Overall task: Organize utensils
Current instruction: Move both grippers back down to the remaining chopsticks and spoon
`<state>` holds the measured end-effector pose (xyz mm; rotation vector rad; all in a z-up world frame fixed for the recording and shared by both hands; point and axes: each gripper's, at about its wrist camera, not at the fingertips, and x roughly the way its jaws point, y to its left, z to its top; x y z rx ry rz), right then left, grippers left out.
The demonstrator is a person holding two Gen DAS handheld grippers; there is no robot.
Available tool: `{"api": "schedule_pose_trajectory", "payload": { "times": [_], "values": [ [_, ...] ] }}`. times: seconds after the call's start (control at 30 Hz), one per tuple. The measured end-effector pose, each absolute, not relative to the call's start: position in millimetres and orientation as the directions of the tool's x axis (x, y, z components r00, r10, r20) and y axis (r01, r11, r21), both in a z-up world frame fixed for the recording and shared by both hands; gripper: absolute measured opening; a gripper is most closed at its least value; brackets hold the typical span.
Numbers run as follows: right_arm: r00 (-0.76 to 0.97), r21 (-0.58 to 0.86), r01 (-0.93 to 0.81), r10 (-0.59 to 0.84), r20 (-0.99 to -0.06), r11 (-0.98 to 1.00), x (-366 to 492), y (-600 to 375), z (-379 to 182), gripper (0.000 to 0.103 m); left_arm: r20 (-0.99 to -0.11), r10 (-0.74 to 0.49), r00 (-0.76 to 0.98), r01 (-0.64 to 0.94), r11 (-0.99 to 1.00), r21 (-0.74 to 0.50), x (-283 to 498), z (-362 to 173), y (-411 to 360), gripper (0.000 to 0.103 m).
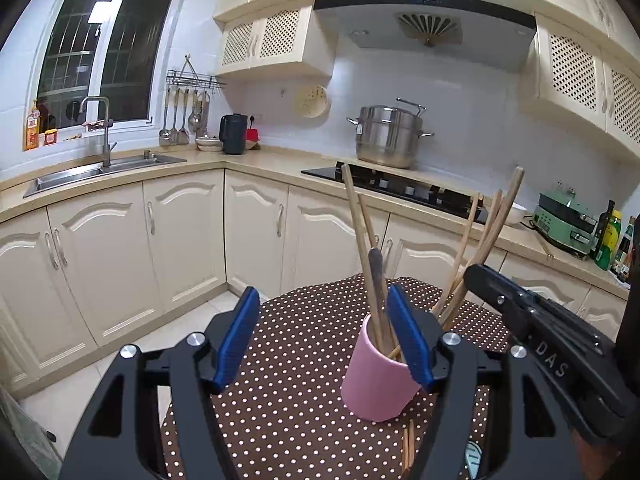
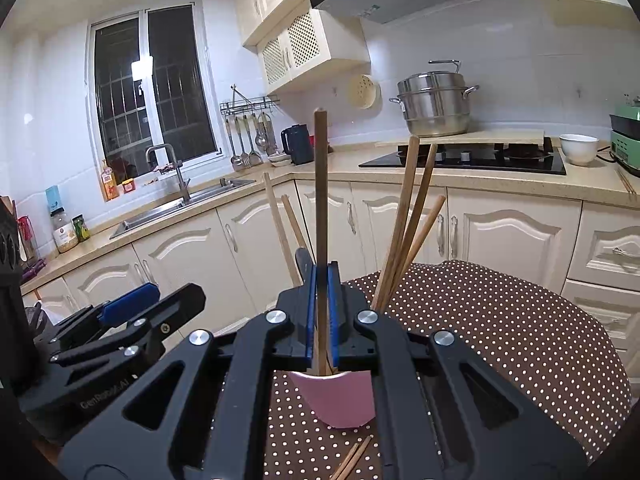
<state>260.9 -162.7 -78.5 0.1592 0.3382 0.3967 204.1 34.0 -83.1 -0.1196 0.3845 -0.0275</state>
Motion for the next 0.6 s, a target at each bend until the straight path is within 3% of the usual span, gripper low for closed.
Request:
{"api": "schedule_pose_trajectory", "payload": {
  "times": [0.33, 0.4, 0.43, 0.47, 0.6],
  "values": [
    [0.872, 0.218, -0.325, 0.38, -0.308, 0.92, 254, -164, -81, 0.008, -0.394, -0.038, 0.918, 0.005, 0.996, -0.085, 190, -88, 34, 0.069],
    [0.875, 0.219, -0.314, 0.371, -0.31, 0.924, 251, -165, -81, 0.025, -0.4, -0.039, 0.916, 0.007, 0.997, -0.082, 188, -88, 35, 0.069],
    [0.877, 0.222, -0.312, 0.37, -0.305, 0.924, 249, -166, -81, 0.046, -0.403, -0.038, 0.915, 0.006, 0.997, -0.081, 187, -88, 35, 0.07],
    [0.882, 0.225, -0.31, 0.368, -0.295, 0.924, 246, -167, -80, 0.056, -0.404, -0.039, 0.914, 0.007, 0.997, -0.079, 185, -88, 35, 0.07],
    [0.885, 0.235, -0.301, 0.363, -0.292, 0.924, 241, -172, -79, 0.056, -0.408, -0.039, 0.912, 0.007, 0.997, -0.078, 179, -88, 34, 0.071]
  ]
}}
